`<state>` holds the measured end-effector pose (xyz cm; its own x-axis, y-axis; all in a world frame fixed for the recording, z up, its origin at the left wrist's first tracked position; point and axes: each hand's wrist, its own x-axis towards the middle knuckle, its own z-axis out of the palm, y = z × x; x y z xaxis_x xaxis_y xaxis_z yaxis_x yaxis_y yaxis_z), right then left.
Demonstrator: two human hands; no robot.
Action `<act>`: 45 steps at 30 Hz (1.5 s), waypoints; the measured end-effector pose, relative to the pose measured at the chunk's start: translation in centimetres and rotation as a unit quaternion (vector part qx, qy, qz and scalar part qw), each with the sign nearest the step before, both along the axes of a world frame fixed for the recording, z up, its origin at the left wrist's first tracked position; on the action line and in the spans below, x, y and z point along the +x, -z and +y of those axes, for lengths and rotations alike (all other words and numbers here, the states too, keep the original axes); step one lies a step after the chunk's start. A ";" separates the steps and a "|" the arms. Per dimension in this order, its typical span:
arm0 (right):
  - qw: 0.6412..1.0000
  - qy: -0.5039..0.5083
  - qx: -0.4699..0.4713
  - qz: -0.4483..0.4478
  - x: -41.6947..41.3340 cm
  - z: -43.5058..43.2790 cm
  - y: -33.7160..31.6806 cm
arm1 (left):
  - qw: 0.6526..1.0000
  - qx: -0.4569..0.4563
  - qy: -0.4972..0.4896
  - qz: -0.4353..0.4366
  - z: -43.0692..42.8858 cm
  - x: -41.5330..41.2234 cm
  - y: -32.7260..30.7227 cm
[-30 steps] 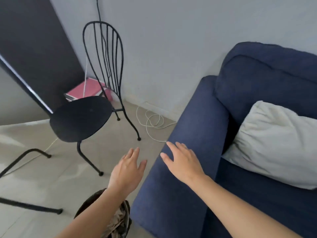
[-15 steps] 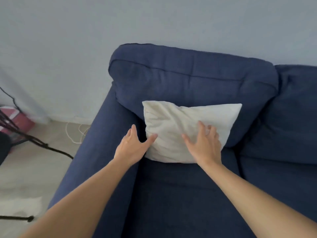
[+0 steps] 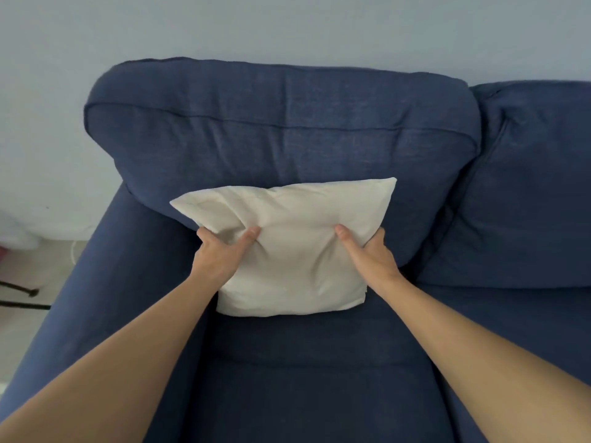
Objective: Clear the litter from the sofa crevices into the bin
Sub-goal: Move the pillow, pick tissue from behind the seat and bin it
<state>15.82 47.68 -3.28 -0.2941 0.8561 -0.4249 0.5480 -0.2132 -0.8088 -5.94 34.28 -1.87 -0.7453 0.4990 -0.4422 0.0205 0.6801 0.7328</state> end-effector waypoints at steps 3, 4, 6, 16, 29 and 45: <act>1.000 -0.014 0.020 0.003 -0.1 -0.4 0.1 | 0.997 -0.007 0.020 0.069 0.4 0.5 0.5; 0.999 -0.016 0.029 0.001 0.0 -0.9 -0.1 | 0.994 -0.010 0.033 0.099 0.2 0.5 0.7; 0.999 -0.015 0.049 -0.010 0.4 -1.7 -0.8 | 0.988 -0.017 0.060 0.144 -0.4 0.4 0.6; 0.978 -0.035 -0.063 -0.194 7.2 -10.9 -0.5 | 0.959 -0.174 0.190 0.121 -10.4 5.2 1.7; 0.934 -0.071 -0.121 -0.328 14.2 -19.7 8.3 | 0.934 -0.241 0.236 0.119 -19.5 11.6 10.0; 0.941 -0.060 0.118 -0.312 4.0 -8.3 9.1 | 0.917 -0.177 0.221 0.281 -5.3 8.4 10.1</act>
